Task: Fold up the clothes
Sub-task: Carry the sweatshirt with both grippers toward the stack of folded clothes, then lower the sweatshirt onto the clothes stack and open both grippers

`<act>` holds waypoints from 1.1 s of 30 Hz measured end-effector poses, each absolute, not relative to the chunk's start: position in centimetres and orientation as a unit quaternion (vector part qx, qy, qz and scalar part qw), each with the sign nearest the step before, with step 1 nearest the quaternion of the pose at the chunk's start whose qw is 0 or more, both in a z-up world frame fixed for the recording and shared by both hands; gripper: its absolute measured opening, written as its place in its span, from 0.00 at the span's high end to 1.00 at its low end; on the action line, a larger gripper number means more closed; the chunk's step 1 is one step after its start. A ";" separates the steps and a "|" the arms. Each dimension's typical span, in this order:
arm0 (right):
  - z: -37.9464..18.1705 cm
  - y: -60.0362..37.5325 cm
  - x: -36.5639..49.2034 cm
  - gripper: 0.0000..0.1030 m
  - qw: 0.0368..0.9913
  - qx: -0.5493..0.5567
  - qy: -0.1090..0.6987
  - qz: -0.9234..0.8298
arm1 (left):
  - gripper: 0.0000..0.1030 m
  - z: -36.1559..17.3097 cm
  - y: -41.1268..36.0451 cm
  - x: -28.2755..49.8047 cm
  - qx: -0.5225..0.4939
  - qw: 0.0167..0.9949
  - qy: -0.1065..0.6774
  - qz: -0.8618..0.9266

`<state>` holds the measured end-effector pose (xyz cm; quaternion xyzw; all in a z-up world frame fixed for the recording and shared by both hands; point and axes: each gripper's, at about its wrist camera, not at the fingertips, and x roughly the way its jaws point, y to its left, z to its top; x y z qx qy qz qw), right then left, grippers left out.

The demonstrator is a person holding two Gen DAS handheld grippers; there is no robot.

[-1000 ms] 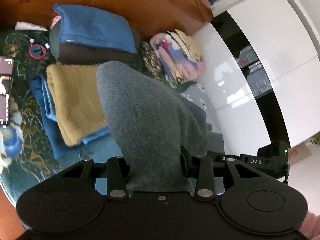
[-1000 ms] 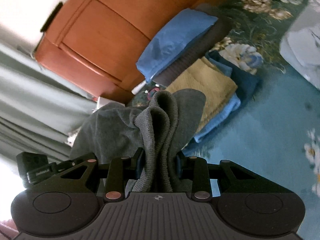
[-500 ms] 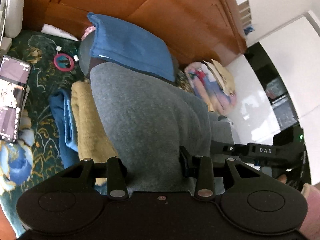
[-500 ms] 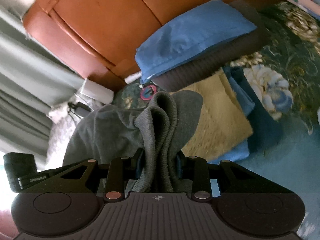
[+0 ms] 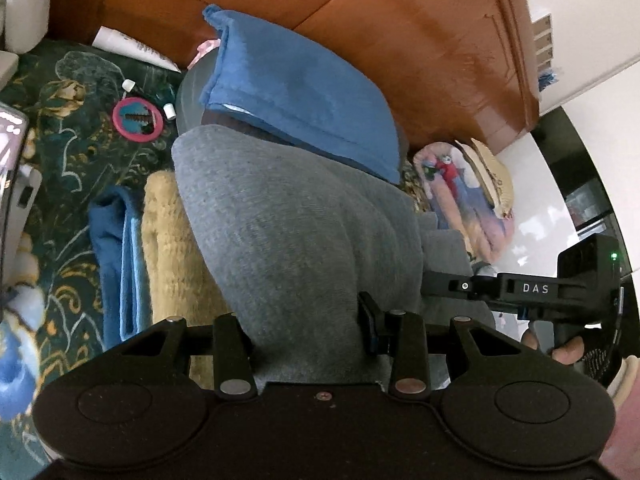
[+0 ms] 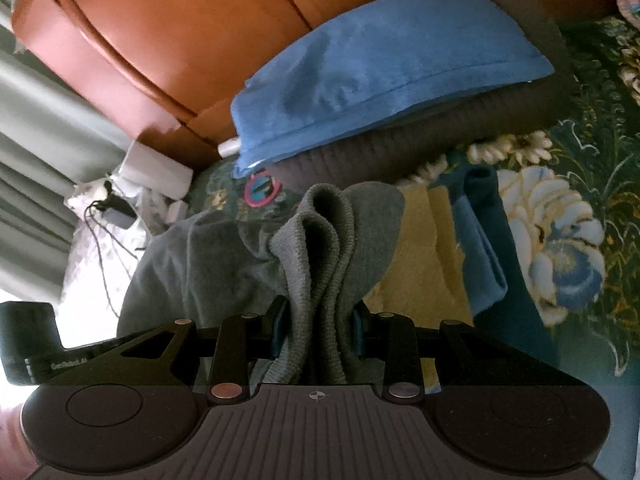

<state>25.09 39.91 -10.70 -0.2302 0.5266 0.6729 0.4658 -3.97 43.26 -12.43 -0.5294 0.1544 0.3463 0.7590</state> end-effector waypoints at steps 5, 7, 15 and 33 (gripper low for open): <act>-12.6 42.2 26.2 0.72 0.456 -0.237 0.529 0.676 | 0.64 -14.4 44.9 -3.0 -0.531 0.760 0.151 0.344; -13.3 43.0 26.6 0.72 0.453 -0.241 0.530 0.675 | 0.64 -15.2 45.5 -2.7 -0.535 0.758 0.149 0.342; -16.4 44.8 27.8 0.70 0.452 -0.256 0.533 0.668 | 0.61 -18.3 46.4 -2.3 -0.536 0.753 0.153 0.349; -19.7 45.2 28.8 0.57 0.462 -0.254 0.545 0.652 | 0.50 -19.7 46.6 -2.4 -0.513 0.760 0.177 0.357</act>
